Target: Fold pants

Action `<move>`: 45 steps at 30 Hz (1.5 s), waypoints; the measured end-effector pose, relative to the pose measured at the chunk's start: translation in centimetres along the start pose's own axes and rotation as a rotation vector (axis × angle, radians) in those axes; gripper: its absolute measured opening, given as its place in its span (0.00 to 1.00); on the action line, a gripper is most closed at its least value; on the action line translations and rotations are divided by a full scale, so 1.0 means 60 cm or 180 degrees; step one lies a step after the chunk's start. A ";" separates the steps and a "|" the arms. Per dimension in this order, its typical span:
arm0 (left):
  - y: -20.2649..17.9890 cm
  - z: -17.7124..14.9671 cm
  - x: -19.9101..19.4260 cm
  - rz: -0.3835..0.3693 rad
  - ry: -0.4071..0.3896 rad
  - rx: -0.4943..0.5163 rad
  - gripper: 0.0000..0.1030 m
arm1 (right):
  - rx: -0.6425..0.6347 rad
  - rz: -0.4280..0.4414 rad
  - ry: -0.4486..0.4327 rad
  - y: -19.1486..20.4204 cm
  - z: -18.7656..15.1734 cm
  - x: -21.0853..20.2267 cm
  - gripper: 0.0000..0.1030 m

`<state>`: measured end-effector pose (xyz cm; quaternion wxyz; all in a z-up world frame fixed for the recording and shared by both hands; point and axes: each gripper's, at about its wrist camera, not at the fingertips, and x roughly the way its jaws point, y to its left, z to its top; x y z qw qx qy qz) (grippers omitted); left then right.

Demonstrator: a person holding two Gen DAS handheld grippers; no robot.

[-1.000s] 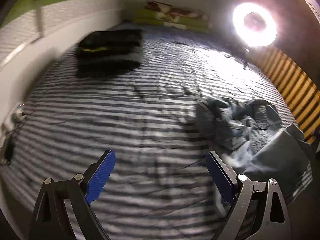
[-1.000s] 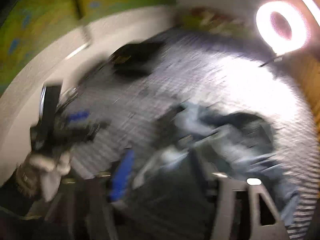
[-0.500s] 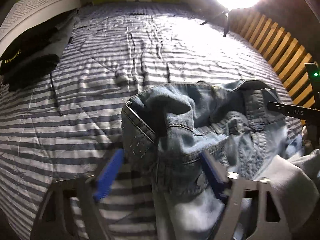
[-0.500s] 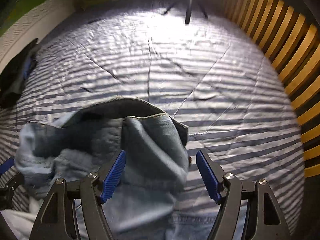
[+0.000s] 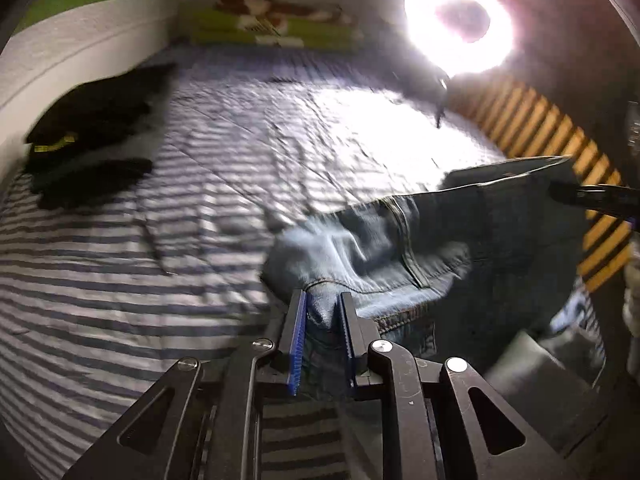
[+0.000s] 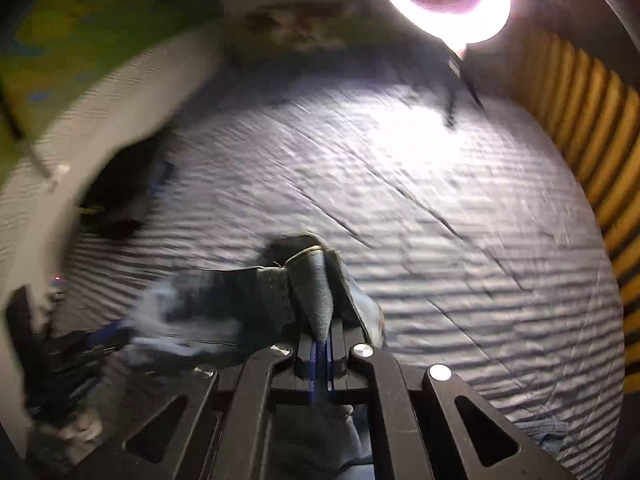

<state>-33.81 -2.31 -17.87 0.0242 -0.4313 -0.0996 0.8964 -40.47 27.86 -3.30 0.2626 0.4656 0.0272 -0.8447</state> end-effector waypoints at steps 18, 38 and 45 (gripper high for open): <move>0.294 -0.055 -0.252 0.0469 -0.0484 -0.0744 0.24 | -0.1049 0.0976 -0.0226 0.437 -0.004 -0.107 0.03; 0.346 -0.147 -0.300 0.0394 -0.0457 -0.1089 0.61 | -0.0784 0.1761 0.0759 0.401 -0.174 -0.044 0.37; 0.306 -0.131 -0.279 0.0221 -0.0342 -0.0955 0.66 | -0.0873 0.1807 0.0995 0.382 -0.281 -0.039 0.38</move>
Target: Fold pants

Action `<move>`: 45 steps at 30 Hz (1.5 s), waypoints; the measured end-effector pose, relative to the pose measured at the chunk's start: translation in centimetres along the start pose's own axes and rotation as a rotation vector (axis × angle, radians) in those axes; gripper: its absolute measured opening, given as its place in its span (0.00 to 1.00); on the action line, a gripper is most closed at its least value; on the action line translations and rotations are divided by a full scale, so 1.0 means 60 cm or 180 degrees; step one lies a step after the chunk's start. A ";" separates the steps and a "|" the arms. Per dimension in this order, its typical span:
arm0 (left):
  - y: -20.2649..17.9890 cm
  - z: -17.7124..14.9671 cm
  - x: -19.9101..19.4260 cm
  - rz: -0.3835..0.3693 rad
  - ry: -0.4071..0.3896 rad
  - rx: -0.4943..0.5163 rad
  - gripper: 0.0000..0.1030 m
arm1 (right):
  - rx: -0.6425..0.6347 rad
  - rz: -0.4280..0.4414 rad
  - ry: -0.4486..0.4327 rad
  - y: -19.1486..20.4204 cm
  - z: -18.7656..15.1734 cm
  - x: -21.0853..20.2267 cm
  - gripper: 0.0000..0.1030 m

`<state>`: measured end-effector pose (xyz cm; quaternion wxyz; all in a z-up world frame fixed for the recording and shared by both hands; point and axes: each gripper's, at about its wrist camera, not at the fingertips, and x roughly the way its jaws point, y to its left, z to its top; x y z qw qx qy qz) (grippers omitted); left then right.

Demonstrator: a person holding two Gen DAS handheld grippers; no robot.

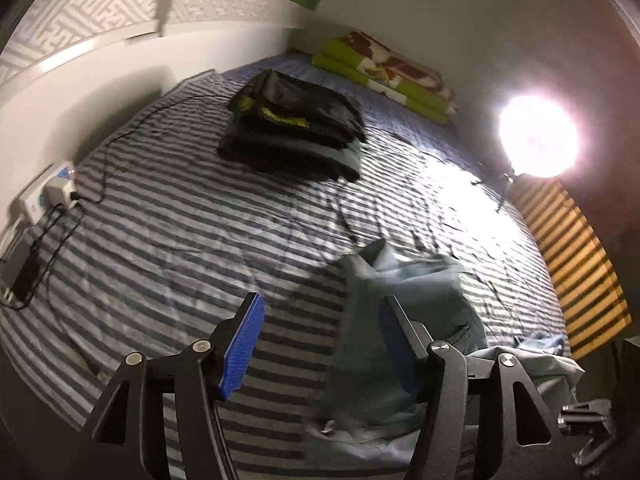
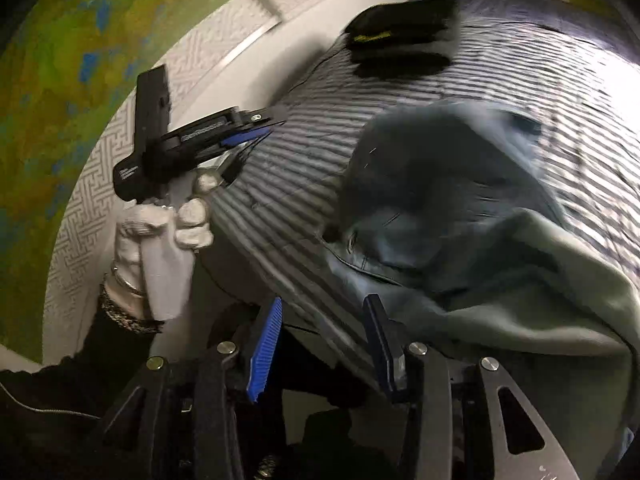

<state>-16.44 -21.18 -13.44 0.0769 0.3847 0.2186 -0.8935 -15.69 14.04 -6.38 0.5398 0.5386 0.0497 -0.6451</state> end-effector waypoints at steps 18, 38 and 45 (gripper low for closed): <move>-0.071 0.004 0.268 -0.0255 0.0967 0.0043 0.46 | 0.0372 -0.0983 0.0002 -0.232 -0.045 -0.120 0.62; -0.092 0.070 0.056 -0.0591 0.0196 0.0115 0.02 | -0.0091 -0.1720 0.0031 -0.152 -0.062 -0.115 0.08; -0.092 0.171 -0.080 -0.0592 -0.0420 0.0049 0.02 | -0.0123 -0.1951 -0.0814 -0.102 0.029 -0.240 0.07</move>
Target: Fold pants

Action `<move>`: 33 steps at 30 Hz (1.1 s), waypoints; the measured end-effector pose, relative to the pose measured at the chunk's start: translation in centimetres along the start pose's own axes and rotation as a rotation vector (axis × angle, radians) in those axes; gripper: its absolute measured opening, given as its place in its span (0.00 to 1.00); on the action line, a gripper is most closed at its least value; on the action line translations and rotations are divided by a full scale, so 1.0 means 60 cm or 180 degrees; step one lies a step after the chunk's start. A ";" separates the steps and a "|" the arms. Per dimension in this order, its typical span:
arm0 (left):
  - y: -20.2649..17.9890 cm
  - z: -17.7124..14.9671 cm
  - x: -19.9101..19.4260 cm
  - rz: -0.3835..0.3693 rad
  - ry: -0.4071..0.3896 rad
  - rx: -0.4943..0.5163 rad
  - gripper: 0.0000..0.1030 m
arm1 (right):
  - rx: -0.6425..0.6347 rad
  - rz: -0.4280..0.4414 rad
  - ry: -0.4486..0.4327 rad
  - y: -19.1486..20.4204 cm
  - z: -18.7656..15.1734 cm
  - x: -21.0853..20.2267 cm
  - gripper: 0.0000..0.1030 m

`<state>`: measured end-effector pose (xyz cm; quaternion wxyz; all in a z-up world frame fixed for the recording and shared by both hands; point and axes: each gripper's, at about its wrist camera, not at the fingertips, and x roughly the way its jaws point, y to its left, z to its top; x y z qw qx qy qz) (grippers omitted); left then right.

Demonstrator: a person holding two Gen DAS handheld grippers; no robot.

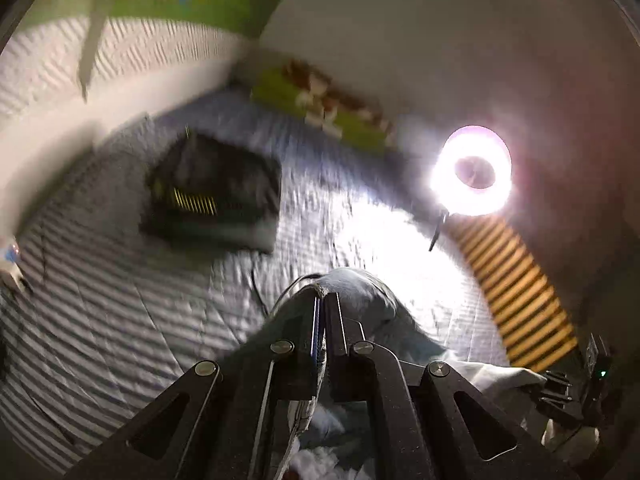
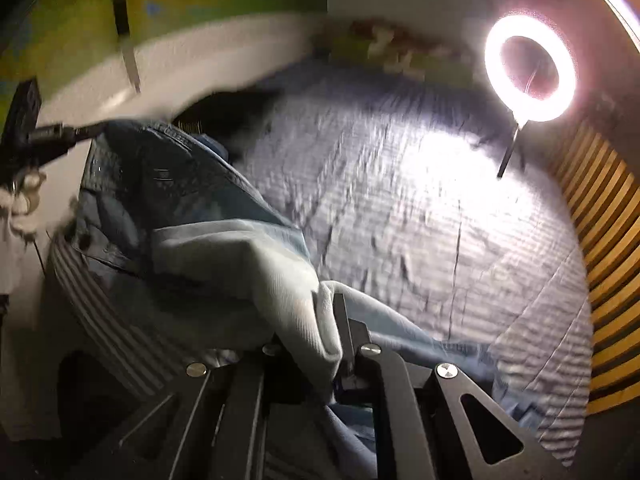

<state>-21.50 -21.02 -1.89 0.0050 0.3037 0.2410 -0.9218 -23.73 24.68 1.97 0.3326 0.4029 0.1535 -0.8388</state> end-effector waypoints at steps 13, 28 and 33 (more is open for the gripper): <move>0.307 -0.117 -0.037 0.1242 0.0483 -0.0808 0.02 | -0.0106 0.0728 0.0773 0.040 -0.135 0.100 0.42; 0.333 -0.155 -0.018 0.1287 0.0480 -0.0821 0.02 | 0.0004 0.0299 0.0495 -0.100 -0.037 0.173 0.52; 0.338 -0.148 -0.009 0.1279 0.0478 -0.0869 0.02 | -0.0671 0.0521 0.0892 -0.031 -0.039 0.277 0.54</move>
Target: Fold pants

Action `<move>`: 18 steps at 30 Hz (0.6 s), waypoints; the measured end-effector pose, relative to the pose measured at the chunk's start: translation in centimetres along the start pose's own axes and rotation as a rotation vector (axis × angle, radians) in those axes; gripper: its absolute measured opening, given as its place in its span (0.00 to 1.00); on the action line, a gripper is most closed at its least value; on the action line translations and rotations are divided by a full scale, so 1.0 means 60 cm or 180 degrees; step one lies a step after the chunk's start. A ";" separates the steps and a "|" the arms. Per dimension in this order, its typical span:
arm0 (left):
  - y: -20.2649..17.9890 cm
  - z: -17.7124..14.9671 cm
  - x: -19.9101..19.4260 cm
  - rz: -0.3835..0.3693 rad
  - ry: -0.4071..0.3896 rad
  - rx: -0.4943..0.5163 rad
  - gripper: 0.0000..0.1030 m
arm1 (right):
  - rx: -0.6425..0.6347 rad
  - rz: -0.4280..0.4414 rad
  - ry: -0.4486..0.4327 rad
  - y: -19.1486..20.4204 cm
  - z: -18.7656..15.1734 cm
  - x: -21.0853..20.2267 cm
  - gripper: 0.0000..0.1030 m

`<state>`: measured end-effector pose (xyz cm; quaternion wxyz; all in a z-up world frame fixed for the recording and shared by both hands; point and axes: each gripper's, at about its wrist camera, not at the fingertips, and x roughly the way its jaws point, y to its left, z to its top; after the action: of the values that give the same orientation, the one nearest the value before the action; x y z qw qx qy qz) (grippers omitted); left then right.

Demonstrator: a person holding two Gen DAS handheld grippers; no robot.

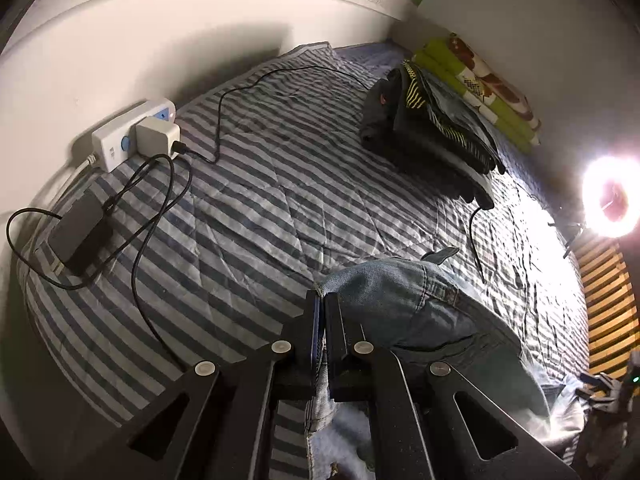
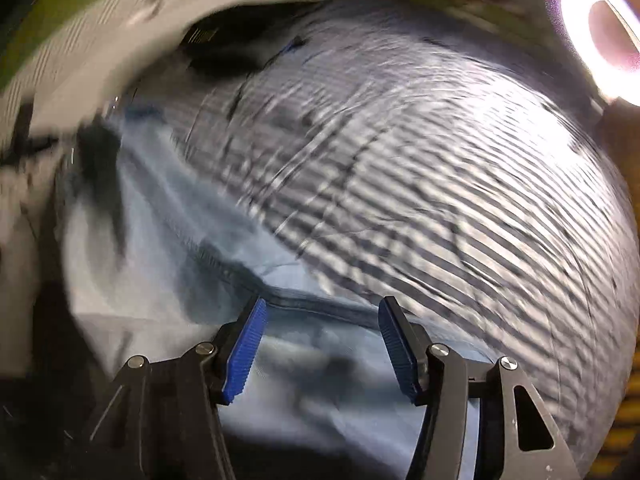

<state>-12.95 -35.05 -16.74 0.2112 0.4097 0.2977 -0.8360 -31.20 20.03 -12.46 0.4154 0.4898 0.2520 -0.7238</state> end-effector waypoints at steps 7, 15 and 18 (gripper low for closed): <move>-0.009 0.006 -0.010 -0.0081 -0.0083 -0.0099 0.02 | -0.0440 0.0005 0.0222 0.060 -0.002 0.084 0.23; -0.051 0.012 -0.102 -0.0416 -0.0391 -0.0016 0.02 | 0.0164 -0.0221 -0.0587 0.032 -0.041 -0.097 0.02; -0.086 0.015 -0.178 -0.0576 -0.0640 0.0117 0.02 | 0.0325 -0.0423 -0.1000 0.031 -0.038 -0.201 0.02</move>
<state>-10.37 -30.73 -5.95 0.1561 0.2991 0.2954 -0.8938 -26.38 25.08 -2.16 0.3755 0.3735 0.1788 -0.8292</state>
